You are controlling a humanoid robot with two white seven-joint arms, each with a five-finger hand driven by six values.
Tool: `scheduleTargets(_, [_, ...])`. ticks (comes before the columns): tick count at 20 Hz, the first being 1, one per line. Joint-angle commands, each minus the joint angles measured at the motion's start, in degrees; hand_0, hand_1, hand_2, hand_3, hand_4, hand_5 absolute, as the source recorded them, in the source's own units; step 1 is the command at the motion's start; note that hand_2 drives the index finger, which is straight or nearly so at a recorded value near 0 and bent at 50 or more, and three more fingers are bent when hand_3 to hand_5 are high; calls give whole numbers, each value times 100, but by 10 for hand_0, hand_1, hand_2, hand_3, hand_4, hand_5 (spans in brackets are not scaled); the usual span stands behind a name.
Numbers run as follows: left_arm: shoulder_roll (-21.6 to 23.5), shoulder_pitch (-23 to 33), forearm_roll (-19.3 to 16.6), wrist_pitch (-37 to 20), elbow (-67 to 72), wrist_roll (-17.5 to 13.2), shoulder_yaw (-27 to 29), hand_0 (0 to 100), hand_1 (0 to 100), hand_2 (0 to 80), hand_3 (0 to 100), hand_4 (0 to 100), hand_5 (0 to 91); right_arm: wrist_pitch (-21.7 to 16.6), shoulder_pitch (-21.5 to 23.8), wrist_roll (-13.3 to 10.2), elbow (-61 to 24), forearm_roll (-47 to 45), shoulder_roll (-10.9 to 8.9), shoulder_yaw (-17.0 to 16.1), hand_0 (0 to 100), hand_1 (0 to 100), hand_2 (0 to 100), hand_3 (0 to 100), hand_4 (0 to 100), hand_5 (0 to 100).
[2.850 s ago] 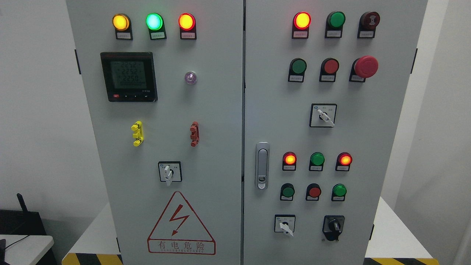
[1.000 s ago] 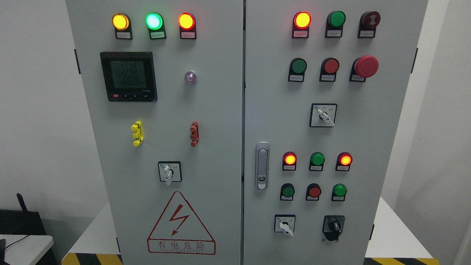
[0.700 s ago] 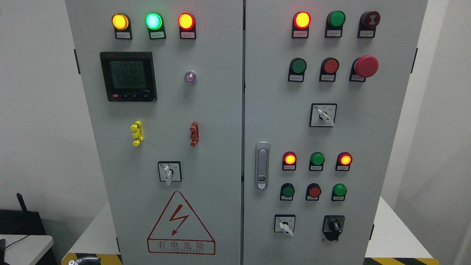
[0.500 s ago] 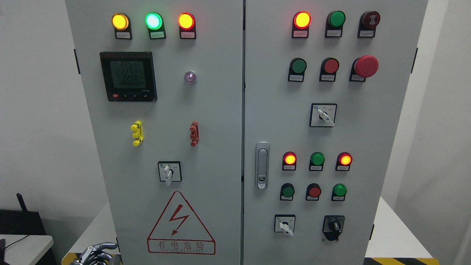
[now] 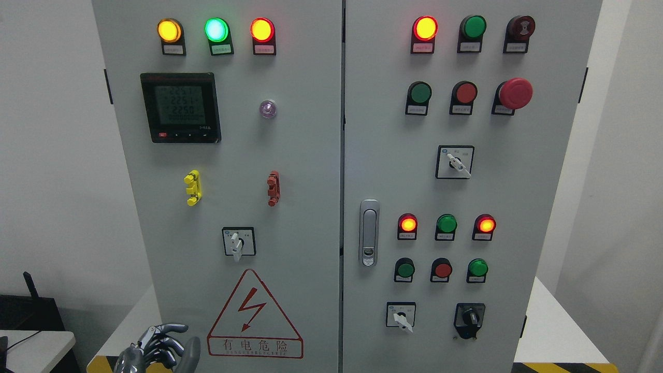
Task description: Turn on light switch 1
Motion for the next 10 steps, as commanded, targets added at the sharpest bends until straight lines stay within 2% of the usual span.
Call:
scheduleTargets(1, [-103, -166, -157, 239, -22, 239, -676, 205, 431, 443, 799, 828, 698, -2, 8, -5, 0, 26, 7, 132, 120, 389, 0, 0, 0, 0])
scheduleTargets(5, [-138, -482, -394, 713, -13, 661, -993, 174, 467, 446, 798, 824, 709, -2, -1, -5, 0, 26, -2, 132, 120, 389, 0, 0, 0, 0])
scheduleTargets(10, [-138, -579, -439, 828, -13, 820, -1116, 169, 485, 446, 798, 828, 713, -2, -1, -5, 0, 26, -2, 132, 120, 389, 0, 0, 0, 0])
